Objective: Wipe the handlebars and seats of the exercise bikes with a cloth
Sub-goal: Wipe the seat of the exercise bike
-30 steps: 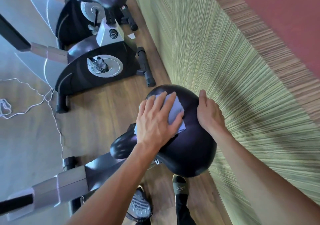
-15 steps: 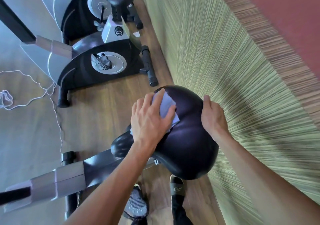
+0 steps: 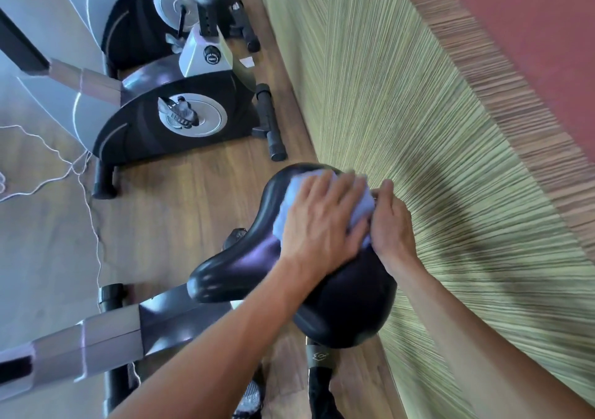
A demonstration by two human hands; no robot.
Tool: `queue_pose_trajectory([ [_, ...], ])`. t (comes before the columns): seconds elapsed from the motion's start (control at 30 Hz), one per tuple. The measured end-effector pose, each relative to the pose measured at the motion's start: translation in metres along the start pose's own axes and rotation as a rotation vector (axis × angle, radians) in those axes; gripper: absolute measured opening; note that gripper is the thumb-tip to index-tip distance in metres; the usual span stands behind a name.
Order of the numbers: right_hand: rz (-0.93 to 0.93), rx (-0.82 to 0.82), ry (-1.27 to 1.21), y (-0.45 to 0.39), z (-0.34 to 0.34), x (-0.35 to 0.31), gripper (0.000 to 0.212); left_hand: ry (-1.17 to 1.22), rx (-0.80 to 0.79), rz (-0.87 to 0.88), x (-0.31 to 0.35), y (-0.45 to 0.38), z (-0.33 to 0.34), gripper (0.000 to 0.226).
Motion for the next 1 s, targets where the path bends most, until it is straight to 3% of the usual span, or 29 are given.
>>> queue_pose_trajectory([
  [0.07,0.049,0.017,-0.070,0.000,-0.003,0.000,0.087,0.068,-0.058,0.138,-0.005,0.024,-0.006,0.052],
  [0.13,0.084,0.013,-0.084,0.003,-0.006,-0.004,0.090,0.044,-0.064,0.160,-0.021,0.014,-0.008,0.051],
  [0.3,0.081,0.015,-0.013,-0.005,-0.004,-0.007,0.075,-0.138,0.028,-0.206,-0.027,-0.051,0.007,0.039],
  [0.53,0.080,0.011,-0.042,-0.002,-0.006,-0.001,0.079,0.004,-0.021,0.094,-0.021,0.027,-0.017,0.052],
  [0.57,0.082,0.022,-0.034,-0.003,-0.005,-0.002,0.077,-0.017,-0.021,0.062,-0.031,0.017,-0.017,0.051],
  [0.7,0.096,0.016,0.018,-0.004,-0.006,-0.005,0.071,-0.113,0.072,-0.369,-0.053,-0.045,-0.007,0.028],
  [0.8,0.103,0.004,0.025,-0.004,-0.007,-0.006,0.072,-0.107,0.062,-0.217,-0.037,-0.045,-0.002,0.029],
  [0.9,0.082,0.011,-0.016,0.000,-0.007,-0.005,0.082,-0.003,-0.006,-0.002,-0.013,0.005,-0.016,0.049],
  [1.0,0.087,-0.004,-0.028,0.004,-0.007,-0.007,0.095,0.011,-0.062,0.171,-0.020,0.044,-0.029,0.052],
])
Point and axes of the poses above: each hand's wrist, its own y-axis away from the middle knuckle, its own z-axis out of the palm, x = y × z, the point moved 1 cm from there along -y, towards the middle knuckle, and after that the axes turned 6 degrees about y, right-handed, at the moved point
